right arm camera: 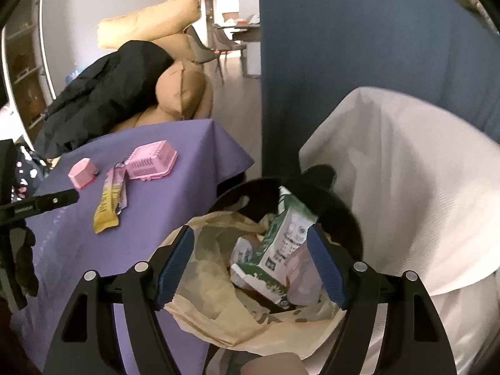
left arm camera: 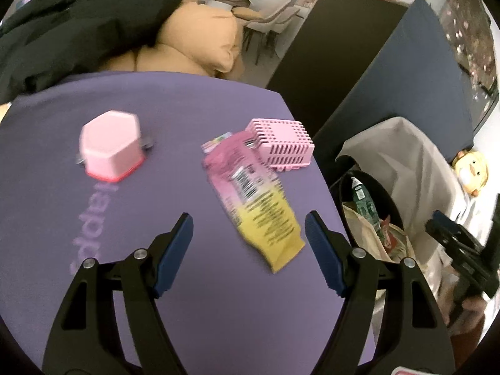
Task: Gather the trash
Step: 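Move the left tool to the pink-and-yellow snack packet and grasp it, then regrasp the pink-and-yellow packet with the left tool while the right tool grasps the pink strip packet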
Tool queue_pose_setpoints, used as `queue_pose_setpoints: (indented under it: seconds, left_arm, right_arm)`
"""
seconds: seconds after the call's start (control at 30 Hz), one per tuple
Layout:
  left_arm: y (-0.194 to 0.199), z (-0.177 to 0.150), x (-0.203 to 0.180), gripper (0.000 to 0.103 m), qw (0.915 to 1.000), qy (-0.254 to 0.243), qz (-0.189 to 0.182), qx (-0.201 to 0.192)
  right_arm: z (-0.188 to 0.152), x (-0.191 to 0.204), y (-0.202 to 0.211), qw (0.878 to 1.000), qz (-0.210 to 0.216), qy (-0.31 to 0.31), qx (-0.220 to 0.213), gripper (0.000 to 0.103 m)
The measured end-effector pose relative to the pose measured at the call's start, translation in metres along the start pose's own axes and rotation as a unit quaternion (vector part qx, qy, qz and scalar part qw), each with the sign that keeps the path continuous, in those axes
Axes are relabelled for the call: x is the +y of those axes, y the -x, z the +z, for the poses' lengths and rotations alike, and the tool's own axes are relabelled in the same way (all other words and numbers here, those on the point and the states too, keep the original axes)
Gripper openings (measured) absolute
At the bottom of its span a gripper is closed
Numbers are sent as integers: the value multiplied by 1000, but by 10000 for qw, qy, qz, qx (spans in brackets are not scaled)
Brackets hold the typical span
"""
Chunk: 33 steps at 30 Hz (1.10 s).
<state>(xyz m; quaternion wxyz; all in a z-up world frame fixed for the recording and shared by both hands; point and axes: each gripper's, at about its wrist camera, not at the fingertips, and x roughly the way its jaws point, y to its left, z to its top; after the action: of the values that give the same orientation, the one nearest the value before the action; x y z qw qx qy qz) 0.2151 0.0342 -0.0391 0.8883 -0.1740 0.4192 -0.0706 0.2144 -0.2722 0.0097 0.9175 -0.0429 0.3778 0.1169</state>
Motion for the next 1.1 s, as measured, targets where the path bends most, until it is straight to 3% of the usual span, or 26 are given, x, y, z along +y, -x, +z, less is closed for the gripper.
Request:
queue_pose_setpoints:
  seconds: [0.2, 0.27, 0.3, 0.37, 0.4, 0.5, 0.67, 0.87, 1.0, 1.1]
  left_arm:
    - [-38, 9, -16, 70, 9991, -174, 301, 227]
    - [-43, 8, -16, 59, 9988, -215, 325, 295]
    - [-44, 6, -14, 48, 9988, -193, 285, 345]
    - [-41, 4, -10, 40, 9991, -151, 206, 344]
    - [-35, 2, -6, 29, 9993, -158, 134, 302]
    - [-15, -1, 3, 21, 9997, -154, 85, 160]
    - [18, -9, 23, 21, 9996, -248, 56, 97]
    - [28, -12, 50, 22, 9985, -289, 390, 254]
    - [32, -10, 63, 42, 9971, -381, 634, 173]
    - [33, -10, 67, 44, 9968, -403, 652, 215]
  right_arm:
    - [3, 0, 2, 9998, 112, -167, 14, 71]
    - [1, 5, 0, 9993, 327, -182, 67, 71]
    - [1, 8, -1, 9992, 357, -153, 67, 71]
    - [0, 20, -1, 9992, 393, -19, 54, 71]
    - [0, 25, -3, 9992, 408, 28, 49, 71]
    - [3, 44, -9, 9987, 492, 120, 83, 71]
    - [4, 80, -32, 9962, 756, 346, 247, 71]
    - [13, 126, -88, 9883, 1081, 755, 767, 71]
    - [25, 151, -112, 9817, 1289, 982, 996, 71]
    - [32, 167, -127, 9770, 1330, 1128, 1230, 71]
